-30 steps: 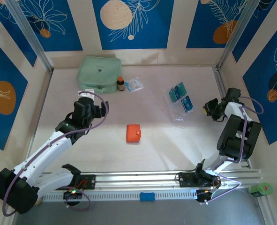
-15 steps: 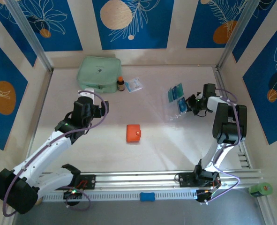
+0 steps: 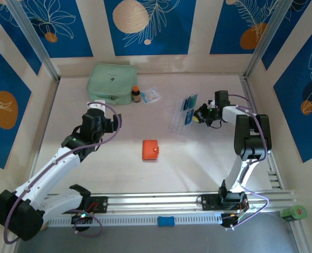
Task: Put the credit cards into the card holder
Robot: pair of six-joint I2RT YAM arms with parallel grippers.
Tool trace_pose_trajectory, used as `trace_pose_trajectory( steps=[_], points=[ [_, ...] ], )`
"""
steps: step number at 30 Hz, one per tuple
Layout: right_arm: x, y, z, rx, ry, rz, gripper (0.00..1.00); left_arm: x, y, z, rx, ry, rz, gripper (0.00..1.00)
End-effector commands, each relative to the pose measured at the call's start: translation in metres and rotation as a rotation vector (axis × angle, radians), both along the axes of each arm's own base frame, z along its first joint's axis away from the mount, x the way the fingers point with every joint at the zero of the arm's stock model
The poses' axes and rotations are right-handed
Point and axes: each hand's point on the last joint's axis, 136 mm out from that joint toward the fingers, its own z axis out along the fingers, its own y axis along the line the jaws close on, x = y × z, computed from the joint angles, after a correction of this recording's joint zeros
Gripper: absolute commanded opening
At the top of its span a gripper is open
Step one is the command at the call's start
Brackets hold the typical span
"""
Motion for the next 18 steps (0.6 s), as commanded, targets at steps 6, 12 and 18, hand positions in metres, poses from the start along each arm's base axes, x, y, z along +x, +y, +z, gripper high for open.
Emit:
trace_pose_trajectory(
  steps=[6, 12, 18],
  points=[
    [-0.027, -0.071, 0.042, -0.119, -0.082, -0.121, 0.45, 0.015, 0.034, 0.002, 0.043, -0.018, 0.114, 1.0],
    [-0.046, -0.11, 0.066, -0.31, -0.192, -0.161, 0.99, 0.03, 0.075, 0.0, 0.123, -0.087, 0.228, 1.0],
    [-0.058, -0.143, 0.078, -0.556, -0.288, -0.253, 0.99, 0.038, 0.105, -0.013, 0.187, -0.13, 0.286, 1.0]
  ],
)
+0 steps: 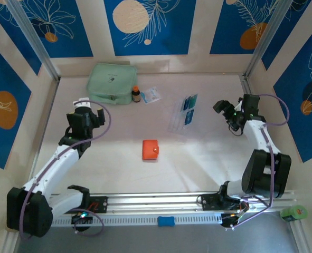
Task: Put the credit cards into the card holder
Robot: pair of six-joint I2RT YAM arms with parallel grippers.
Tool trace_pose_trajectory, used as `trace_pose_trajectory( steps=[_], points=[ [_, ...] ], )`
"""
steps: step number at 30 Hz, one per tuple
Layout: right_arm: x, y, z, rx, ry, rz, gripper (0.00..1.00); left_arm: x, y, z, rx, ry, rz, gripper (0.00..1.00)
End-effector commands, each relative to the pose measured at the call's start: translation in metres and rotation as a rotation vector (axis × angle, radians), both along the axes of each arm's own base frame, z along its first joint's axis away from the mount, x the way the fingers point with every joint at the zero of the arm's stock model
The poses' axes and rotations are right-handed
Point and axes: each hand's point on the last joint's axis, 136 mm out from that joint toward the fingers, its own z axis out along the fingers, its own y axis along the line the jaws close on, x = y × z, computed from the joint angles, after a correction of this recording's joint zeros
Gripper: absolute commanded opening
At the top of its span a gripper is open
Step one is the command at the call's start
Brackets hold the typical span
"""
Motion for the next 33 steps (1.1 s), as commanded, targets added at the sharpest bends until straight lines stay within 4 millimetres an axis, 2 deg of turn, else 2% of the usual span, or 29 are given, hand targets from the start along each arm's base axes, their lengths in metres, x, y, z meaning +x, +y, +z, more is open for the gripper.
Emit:
trace_pose_trajectory(
  steps=[1, 7, 11, 13, 24, 28, 33],
  points=[
    [-0.009, -0.024, -0.002, -0.175, -0.046, -0.064, 0.99, 0.009, 0.014, 0.003, 0.058, -0.071, 0.026, 1.0],
    [-0.009, -0.03, 0.009, -0.29, -0.248, -0.114, 0.99, 0.017, 0.02, -0.036, 0.078, -0.061, 0.012, 1.0],
    [-0.002, -0.009, 0.02, -0.515, -0.379, -0.002, 0.99, 0.024, 0.02, -0.062, 0.095, -0.044, 0.0, 1.0],
    [0.001, 0.003, 0.02, -0.568, -0.407, 0.062, 0.99, 0.026, 0.018, -0.072, 0.1, -0.042, -0.011, 1.0],
    [0.006, 0.031, -0.011, -0.593, -0.511, 0.193, 0.99, 0.033, 0.013, -0.093, 0.071, -0.121, -0.063, 1.0],
    [0.008, 0.036, -0.016, -0.6, -0.531, 0.224, 0.99, 0.037, -0.001, -0.1, 0.065, -0.11, -0.145, 1.0],
    [0.012, 0.042, -0.025, -0.592, -0.562, 0.251, 0.99, 0.038, -0.005, -0.11, 0.062, -0.108, -0.174, 1.0]
  ],
)
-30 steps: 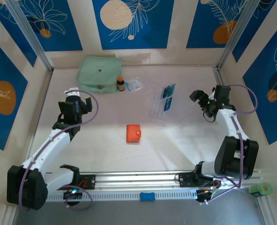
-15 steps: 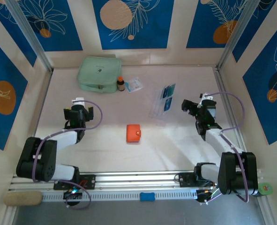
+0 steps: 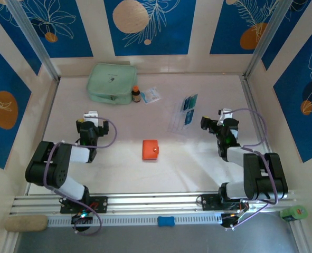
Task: Put the credit cards into the card holder
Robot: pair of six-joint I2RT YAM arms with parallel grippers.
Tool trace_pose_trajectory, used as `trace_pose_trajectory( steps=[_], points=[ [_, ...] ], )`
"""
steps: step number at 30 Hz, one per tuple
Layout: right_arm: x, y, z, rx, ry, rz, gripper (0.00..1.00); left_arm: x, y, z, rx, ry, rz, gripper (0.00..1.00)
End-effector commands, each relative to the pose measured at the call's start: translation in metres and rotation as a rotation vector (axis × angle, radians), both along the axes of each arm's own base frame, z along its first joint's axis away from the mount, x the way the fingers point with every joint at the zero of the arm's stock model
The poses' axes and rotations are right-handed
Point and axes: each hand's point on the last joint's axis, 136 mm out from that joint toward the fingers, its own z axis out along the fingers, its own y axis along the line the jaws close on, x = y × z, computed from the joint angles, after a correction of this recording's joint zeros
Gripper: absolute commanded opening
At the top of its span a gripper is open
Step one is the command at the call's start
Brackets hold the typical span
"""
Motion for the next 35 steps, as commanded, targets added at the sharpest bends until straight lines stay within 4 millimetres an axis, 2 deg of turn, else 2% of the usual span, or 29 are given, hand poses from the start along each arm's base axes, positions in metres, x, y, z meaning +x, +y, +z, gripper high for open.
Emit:
trace_pose_trajectory(
  steps=[1, 4, 9, 35],
  points=[
    [0.007, 0.008, 0.008, -0.015, -0.08, 0.05, 0.99, 0.003, -0.003, 0.008, -0.003, -0.056, -0.039, 1.0],
    [0.012, 0.011, -0.003, -0.018, -0.071, 0.069, 0.99, 0.003, -0.004, 0.008, -0.007, -0.052, -0.043, 1.0],
    [0.021, 0.011, -0.01, -0.016, -0.015, 0.069, 0.99, 0.005, -0.004, 0.005, -0.021, -0.035, -0.053, 1.0],
    [0.021, 0.014, -0.01, -0.028, -0.014, 0.075, 0.99, 0.008, -0.002, 0.002, -0.048, -0.013, -0.061, 1.0]
  ],
)
